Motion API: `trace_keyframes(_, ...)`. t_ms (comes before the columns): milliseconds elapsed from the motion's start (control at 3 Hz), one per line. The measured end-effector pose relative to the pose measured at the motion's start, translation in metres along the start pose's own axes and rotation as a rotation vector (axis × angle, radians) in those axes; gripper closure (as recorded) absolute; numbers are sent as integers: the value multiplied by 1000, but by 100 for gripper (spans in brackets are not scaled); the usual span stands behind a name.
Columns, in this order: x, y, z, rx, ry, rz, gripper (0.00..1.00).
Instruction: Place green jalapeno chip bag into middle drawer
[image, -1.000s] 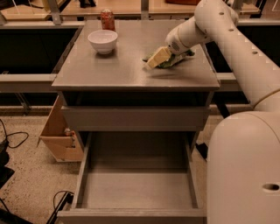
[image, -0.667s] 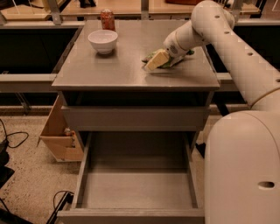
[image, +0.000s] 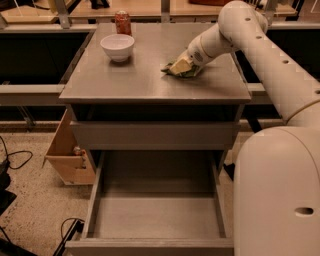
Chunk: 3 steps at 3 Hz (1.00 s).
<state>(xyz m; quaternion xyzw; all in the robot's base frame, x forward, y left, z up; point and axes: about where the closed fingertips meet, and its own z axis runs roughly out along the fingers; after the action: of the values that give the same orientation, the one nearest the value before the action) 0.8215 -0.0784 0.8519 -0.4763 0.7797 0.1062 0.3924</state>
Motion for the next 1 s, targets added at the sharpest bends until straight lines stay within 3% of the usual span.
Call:
trace_keyframes(333, 0, 0, 0, 0, 0, 0, 89)
trace_keyframes(667, 0, 0, 0, 0, 0, 0, 100)
trace_keyframes(1000, 0, 0, 0, 0, 0, 0, 100)
